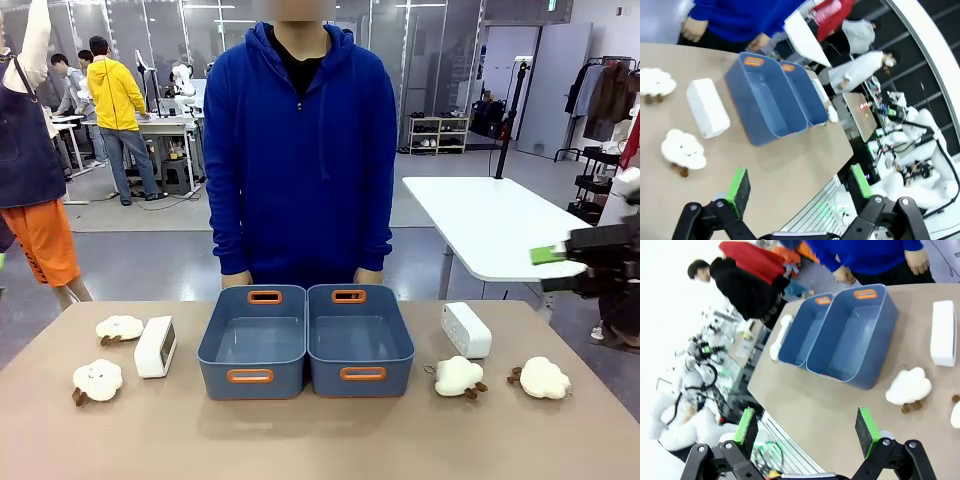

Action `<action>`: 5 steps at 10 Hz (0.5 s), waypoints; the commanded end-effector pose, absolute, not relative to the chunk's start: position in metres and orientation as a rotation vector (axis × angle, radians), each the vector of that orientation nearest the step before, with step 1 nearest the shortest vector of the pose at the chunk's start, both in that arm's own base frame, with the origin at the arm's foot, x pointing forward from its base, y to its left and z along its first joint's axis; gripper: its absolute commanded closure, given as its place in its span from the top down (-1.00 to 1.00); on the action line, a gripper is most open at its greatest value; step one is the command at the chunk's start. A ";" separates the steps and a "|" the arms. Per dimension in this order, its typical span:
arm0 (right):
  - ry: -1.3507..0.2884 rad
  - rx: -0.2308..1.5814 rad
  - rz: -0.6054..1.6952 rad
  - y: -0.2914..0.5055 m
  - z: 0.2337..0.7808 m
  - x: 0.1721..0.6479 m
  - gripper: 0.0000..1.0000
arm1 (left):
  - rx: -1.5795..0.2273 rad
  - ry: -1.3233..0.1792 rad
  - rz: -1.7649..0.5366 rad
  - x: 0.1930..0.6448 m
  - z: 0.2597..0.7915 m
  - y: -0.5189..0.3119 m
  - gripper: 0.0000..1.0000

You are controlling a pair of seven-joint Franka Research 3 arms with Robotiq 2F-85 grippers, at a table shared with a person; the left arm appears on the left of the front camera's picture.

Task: Sort the digital clocks into the basket.
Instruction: Pick up the Digital clock from the table and place it into the empty Plastic storage basket.

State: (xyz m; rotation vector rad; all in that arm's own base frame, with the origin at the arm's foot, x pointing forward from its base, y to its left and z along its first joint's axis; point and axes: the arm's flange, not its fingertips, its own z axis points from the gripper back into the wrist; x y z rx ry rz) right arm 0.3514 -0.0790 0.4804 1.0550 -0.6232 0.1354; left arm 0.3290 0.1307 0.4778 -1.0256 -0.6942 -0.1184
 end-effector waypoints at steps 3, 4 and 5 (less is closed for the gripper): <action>-0.699 1.102 -0.051 -0.128 0.452 0.324 1.00 | -1.041 -0.769 0.101 0.271 0.434 0.159 1.00; -0.706 1.098 -0.055 -0.130 0.449 0.324 1.00 | -1.037 -0.775 0.102 0.270 0.432 0.160 1.00; -0.702 1.086 -0.054 -0.129 0.449 0.327 1.00 | -1.010 -0.786 0.120 0.272 0.429 0.158 1.00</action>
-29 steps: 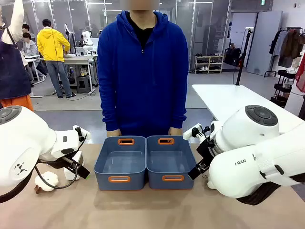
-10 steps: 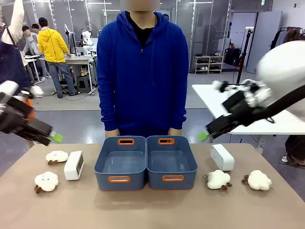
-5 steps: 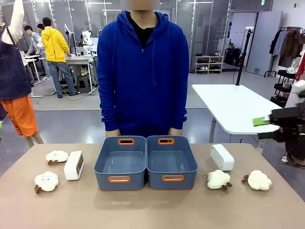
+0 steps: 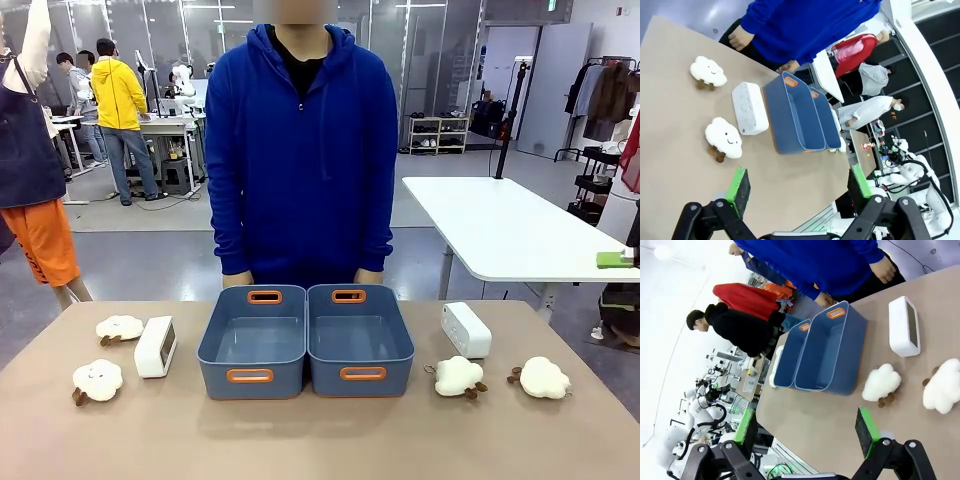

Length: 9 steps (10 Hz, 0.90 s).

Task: Sort the digital clocks into the basket.
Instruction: Pick up the Digital clock from the table and place it into the empty Plastic storage basket.

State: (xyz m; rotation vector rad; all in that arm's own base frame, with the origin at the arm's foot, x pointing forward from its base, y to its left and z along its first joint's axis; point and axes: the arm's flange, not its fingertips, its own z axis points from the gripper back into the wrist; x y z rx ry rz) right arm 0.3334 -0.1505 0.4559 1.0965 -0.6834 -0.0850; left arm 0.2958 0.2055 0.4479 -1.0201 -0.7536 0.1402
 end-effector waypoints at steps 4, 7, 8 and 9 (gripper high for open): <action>-0.683 1.096 -0.085 -0.151 0.456 0.333 1.00 | -1.020 -0.754 0.140 0.296 0.448 0.206 1.00; -0.683 1.096 -0.085 -0.151 0.456 0.333 1.00 | -1.020 -0.754 0.140 0.296 0.448 0.206 1.00; -0.683 1.096 -0.085 -0.151 0.456 0.333 1.00 | -1.020 -0.754 0.140 0.296 0.448 0.206 1.00; -0.683 1.096 -0.085 -0.151 0.456 0.333 1.00 | -1.020 -0.754 0.140 0.296 0.448 0.206 1.00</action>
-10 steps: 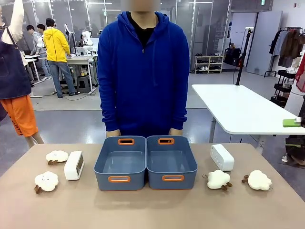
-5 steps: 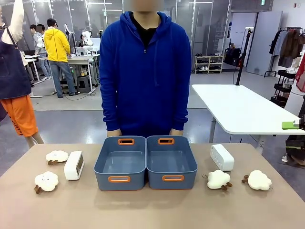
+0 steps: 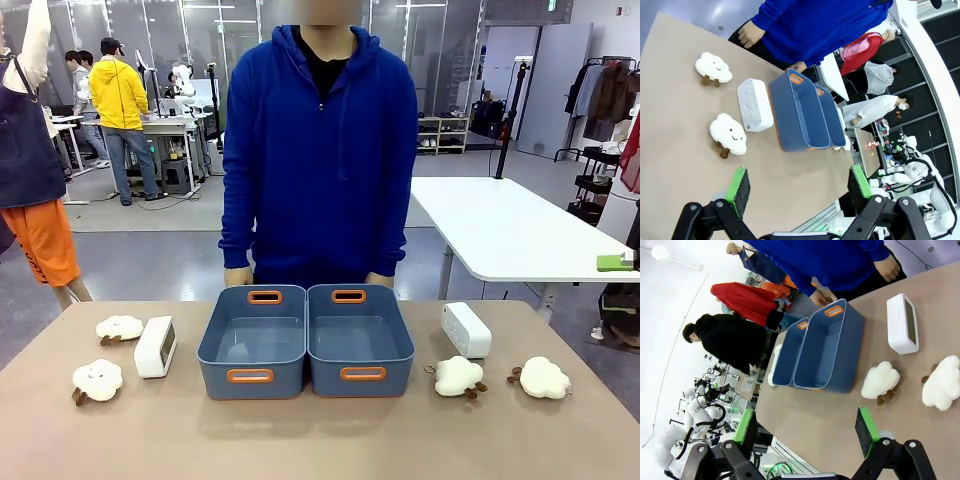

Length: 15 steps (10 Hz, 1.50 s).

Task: Sort the digital clocks into the basket.
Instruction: Pick up the Digital clock from the table and place it into the empty Plastic storage basket.

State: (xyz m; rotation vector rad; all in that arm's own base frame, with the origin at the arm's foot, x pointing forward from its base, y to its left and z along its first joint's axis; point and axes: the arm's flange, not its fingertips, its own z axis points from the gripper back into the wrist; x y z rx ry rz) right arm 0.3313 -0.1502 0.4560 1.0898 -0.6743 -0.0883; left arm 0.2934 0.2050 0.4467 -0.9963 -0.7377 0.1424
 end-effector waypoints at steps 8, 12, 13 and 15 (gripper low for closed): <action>-0.683 1.096 -0.085 -0.151 0.456 0.333 1.00 | -1.020 -0.754 0.140 0.296 0.448 0.206 1.00; -0.683 1.096 -0.085 -0.151 0.456 0.333 1.00 | -1.020 -0.754 0.140 0.296 0.448 0.206 1.00; -0.683 1.096 -0.085 -0.151 0.456 0.333 1.00 | -1.020 -0.754 0.140 0.296 0.448 0.206 1.00; -0.683 1.096 -0.085 -0.151 0.456 0.333 1.00 | -1.020 -0.754 0.140 0.296 0.448 0.206 1.00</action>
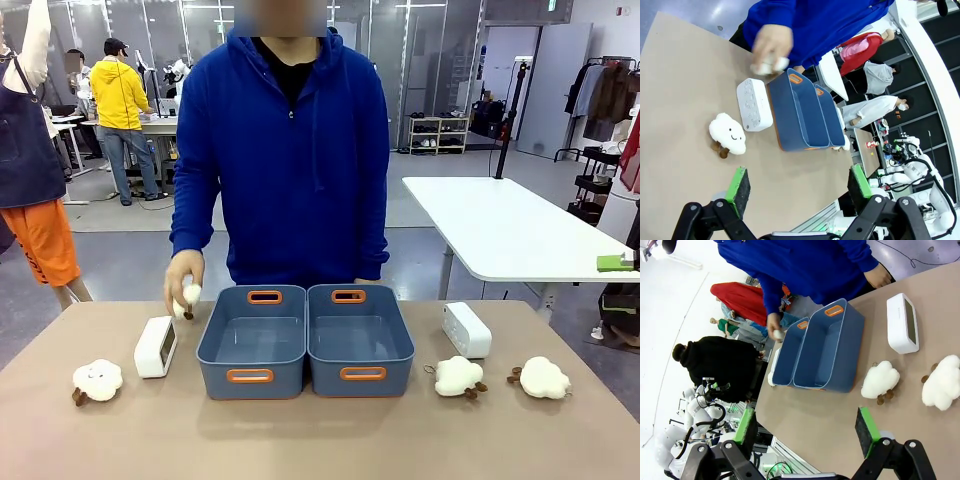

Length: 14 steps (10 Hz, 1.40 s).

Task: Sort the digital clocks into the basket.
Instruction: Pick up the Digital clock from the table and place it into the empty Plastic storage basket.

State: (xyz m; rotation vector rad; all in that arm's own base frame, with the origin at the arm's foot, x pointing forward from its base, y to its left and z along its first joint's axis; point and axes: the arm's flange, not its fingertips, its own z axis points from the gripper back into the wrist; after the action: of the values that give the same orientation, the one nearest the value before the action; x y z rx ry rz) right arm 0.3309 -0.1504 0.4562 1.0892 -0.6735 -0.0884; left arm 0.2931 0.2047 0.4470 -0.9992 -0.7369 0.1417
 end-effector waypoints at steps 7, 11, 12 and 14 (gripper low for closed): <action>-0.683 1.096 -0.085 -0.151 0.456 0.333 1.00 | -1.020 -0.754 0.140 0.296 0.448 0.206 1.00; -0.572 0.681 0.095 -0.106 0.494 0.368 1.00 | -1.020 -0.754 0.140 0.296 0.448 0.206 1.00; -0.530 0.586 0.126 -0.085 0.500 0.391 1.00 | -1.020 -0.754 0.140 0.296 0.448 0.206 1.00; -0.433 0.455 0.152 -0.042 0.491 0.440 1.00 | -1.020 -0.754 0.140 0.296 0.448 0.206 1.00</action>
State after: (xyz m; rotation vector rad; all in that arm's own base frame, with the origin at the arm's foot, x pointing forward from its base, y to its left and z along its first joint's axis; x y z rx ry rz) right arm 0.4137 -0.0455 0.5020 0.5119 -0.5313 0.1748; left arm 0.2936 0.2040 0.4468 -0.9990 -0.7339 0.1402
